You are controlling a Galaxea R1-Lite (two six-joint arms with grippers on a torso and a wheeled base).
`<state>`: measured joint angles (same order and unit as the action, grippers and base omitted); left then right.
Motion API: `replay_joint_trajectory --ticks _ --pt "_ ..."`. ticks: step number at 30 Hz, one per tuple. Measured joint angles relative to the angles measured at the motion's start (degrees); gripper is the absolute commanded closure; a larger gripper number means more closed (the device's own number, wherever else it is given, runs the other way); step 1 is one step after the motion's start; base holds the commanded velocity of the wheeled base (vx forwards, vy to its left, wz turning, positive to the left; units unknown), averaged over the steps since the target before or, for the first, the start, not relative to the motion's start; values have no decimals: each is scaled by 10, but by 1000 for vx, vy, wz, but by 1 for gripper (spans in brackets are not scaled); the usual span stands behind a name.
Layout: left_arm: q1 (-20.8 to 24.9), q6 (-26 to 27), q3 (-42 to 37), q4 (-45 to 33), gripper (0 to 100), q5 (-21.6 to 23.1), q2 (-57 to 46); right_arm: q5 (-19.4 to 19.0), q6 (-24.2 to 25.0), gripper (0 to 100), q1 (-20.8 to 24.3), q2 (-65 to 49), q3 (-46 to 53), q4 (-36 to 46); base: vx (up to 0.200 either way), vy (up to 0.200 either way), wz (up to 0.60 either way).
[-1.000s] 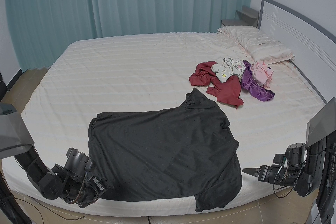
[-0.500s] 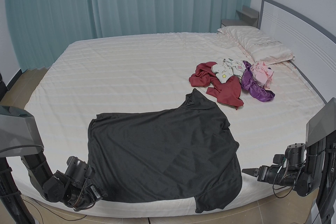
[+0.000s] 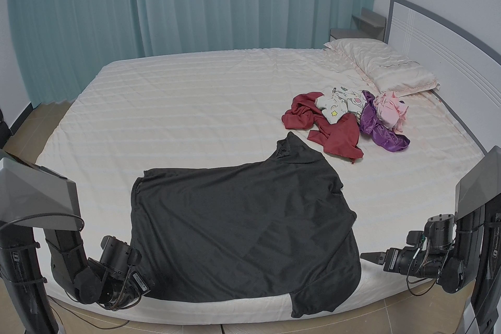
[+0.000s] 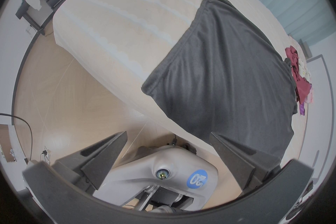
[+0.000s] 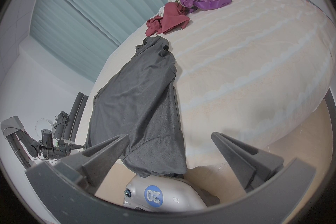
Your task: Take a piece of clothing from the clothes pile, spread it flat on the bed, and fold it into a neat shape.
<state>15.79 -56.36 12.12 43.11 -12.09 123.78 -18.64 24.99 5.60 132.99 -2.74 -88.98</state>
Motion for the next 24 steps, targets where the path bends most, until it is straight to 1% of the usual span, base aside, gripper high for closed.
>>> replay_joint_trajectory --ticks 8,15,16,24 --pt "-18 13 -1 19 0 -1 24 0 0 0 0 0 0 0 0 0 0" --pt "-24 21 -3 60 0 -1 39 0 0 0 0 0 0 0 0 0 0" --pt "-25 27 -4 61 100 -2 42 0 0 0 0 0 0 0 0 0 0" --pt "-27 31 -5 64 100 -2 50 1 0 0 7 0 0 0 0 0 0"
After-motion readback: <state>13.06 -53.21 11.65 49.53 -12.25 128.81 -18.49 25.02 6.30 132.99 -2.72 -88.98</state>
